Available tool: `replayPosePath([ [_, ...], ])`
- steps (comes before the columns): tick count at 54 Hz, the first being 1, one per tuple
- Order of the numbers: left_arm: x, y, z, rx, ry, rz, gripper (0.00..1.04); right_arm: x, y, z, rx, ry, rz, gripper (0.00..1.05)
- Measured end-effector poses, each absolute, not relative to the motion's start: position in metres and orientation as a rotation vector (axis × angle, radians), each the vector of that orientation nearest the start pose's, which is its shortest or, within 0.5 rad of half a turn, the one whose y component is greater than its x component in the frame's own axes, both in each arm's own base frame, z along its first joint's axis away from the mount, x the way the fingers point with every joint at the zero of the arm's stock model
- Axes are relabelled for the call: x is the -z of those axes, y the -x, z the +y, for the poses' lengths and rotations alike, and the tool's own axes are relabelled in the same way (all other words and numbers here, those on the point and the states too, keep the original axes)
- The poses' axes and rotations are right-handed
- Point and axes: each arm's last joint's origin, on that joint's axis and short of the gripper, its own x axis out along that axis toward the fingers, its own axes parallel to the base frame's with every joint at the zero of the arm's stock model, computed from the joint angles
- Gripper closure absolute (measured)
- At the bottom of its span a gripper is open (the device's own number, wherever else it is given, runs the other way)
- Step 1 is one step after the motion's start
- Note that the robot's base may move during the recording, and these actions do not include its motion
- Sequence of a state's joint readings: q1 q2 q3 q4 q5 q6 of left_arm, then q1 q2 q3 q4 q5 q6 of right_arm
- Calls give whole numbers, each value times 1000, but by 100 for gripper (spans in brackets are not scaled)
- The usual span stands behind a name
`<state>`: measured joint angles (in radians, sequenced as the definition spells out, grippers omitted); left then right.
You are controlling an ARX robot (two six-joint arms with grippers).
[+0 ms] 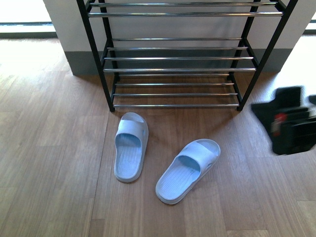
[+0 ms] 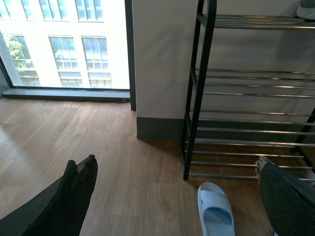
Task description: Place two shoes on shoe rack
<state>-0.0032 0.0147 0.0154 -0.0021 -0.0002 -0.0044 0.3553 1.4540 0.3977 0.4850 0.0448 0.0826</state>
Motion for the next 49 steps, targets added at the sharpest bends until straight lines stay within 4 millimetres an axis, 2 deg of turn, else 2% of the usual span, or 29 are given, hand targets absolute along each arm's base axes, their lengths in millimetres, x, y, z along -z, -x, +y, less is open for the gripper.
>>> replayPosePath([
  [10, -167, -98, 0, 3, 4, 1, 9, -66, -266, 125, -341, 129, 810, 9],
  [14, -167, -98, 0, 3, 4, 1, 9, -43, -276, 137, -350, 154, 875, 9],
  [21, -167, -98, 0, 3, 4, 1, 9, 10, -302, 155, -325, 161, 1012, 9],
  [38, -167, -98, 0, 3, 4, 1, 9, 66, -347, 167, -246, 147, 1131, 9],
  [49, -167, -98, 0, 3, 4, 1, 9, 94, -359, 160, -213, 138, 1170, 9],
])
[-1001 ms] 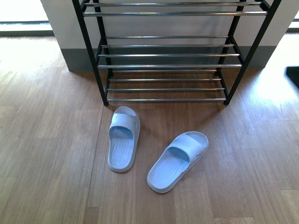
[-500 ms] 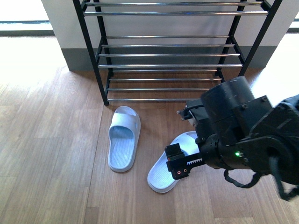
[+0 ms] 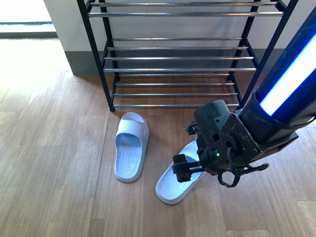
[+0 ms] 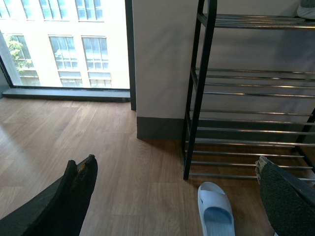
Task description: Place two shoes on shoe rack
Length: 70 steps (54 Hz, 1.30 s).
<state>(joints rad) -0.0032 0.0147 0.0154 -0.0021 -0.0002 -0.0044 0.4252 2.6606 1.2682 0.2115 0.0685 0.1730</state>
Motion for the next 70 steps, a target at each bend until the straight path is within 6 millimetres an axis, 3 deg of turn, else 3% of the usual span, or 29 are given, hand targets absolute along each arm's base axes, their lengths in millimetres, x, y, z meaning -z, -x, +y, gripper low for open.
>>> replayPosePath([
  [23, -167, -98, 0, 3, 4, 1, 9, 134, -381, 148, -135, 97, 1167, 9],
  [31, -167, -98, 0, 3, 4, 1, 9, 141, -383, 144, -119, 61, 1158, 38],
  [53, -167, -98, 0, 3, 4, 1, 9, 145, -382, 133, -123, 26, 1132, 92],
  [59, -167, -98, 0, 3, 4, 1, 9, 143, -378, 126, -114, 15, 1116, 103],
  [70, -167, -98, 0, 3, 4, 1, 9, 118, -372, 102, -79, -3, 1035, 103],
])
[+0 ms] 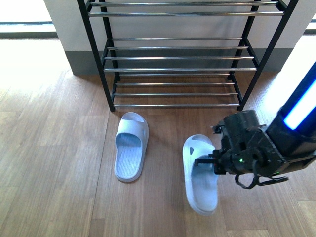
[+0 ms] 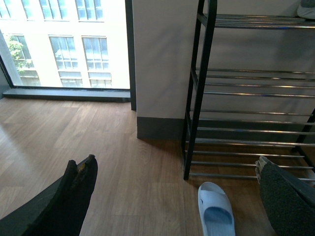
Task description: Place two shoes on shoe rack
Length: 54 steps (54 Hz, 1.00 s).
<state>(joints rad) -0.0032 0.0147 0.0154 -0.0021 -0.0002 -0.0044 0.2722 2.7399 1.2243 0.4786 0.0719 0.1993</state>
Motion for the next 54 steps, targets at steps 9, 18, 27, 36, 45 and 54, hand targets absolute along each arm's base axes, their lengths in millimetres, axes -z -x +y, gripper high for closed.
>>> replayPosePath([
  [9, -167, -98, 0, 3, 4, 1, 9, 69, -365, 82, -87, -35, 919, 103],
  [18, -167, -98, 0, 3, 4, 1, 9, 8, -345, 61, -112, -68, 791, 103],
  [27, -167, -98, 0, 3, 4, 1, 9, -47, -304, 38, -123, -103, 715, 103],
  [36, -167, -98, 0, 3, 4, 1, 9, -88, -266, 26, -146, -123, 653, 103],
  [45, -167, -98, 0, 3, 4, 1, 9, -127, -229, 18, -162, -135, 573, 103],
  [54, -167, -98, 0, 3, 4, 1, 9, -152, -205, 14, -166, -129, 467, 103],
])
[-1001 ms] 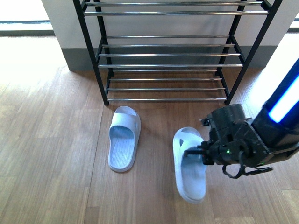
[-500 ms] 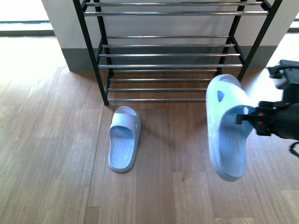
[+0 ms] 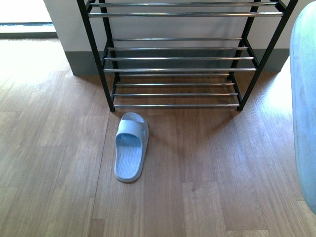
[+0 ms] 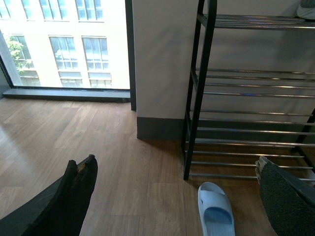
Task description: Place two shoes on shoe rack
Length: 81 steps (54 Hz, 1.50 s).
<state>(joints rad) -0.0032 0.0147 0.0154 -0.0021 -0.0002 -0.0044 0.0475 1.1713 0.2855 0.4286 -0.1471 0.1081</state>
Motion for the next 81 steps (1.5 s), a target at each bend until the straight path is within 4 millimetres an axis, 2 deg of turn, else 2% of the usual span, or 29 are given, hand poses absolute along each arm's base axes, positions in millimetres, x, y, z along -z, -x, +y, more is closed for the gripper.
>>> replayPosePath([
  [81, -167, -98, 0, 3, 4, 1, 9, -152, -204, 13, -162, -129, 470, 103],
])
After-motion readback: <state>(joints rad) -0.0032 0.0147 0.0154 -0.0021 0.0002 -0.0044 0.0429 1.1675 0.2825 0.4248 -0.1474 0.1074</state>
